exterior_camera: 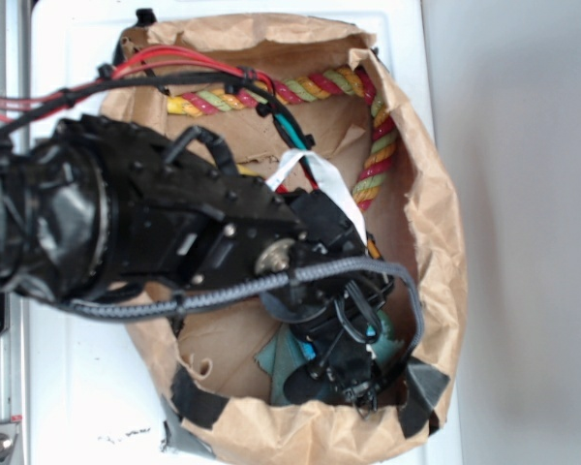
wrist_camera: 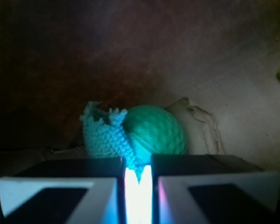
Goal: Grab the blue cloth.
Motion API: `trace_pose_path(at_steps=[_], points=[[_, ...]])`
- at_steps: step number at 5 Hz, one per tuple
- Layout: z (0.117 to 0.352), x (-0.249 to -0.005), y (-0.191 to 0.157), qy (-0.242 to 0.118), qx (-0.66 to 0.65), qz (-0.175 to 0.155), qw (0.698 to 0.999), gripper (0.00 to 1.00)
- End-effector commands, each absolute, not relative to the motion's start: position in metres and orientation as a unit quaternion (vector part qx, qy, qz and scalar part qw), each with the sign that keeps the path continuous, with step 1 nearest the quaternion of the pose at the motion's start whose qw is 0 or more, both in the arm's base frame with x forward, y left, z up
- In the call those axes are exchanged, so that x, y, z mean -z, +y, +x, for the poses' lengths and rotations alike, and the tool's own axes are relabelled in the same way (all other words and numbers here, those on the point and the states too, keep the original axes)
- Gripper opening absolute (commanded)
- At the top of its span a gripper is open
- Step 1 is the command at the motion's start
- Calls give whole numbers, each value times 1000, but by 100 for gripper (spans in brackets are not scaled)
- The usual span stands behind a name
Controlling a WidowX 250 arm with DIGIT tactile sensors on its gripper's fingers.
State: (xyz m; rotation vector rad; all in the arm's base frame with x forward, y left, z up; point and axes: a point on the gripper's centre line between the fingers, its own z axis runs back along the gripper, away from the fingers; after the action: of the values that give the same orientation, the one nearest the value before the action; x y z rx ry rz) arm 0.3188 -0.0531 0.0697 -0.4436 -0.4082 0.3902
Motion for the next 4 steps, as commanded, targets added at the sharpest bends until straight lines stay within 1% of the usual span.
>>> trace_pose_path(at_steps=[1, 2, 3, 4], points=[[315, -102, -43, -221, -194, -222, 930, 0], [303, -131, -25, -248, -214, -187, 926, 0], [299, -153, 6, -276, -294, -147, 903, 0], [305, -152, 13, -276, -321, -130, 897, 0]])
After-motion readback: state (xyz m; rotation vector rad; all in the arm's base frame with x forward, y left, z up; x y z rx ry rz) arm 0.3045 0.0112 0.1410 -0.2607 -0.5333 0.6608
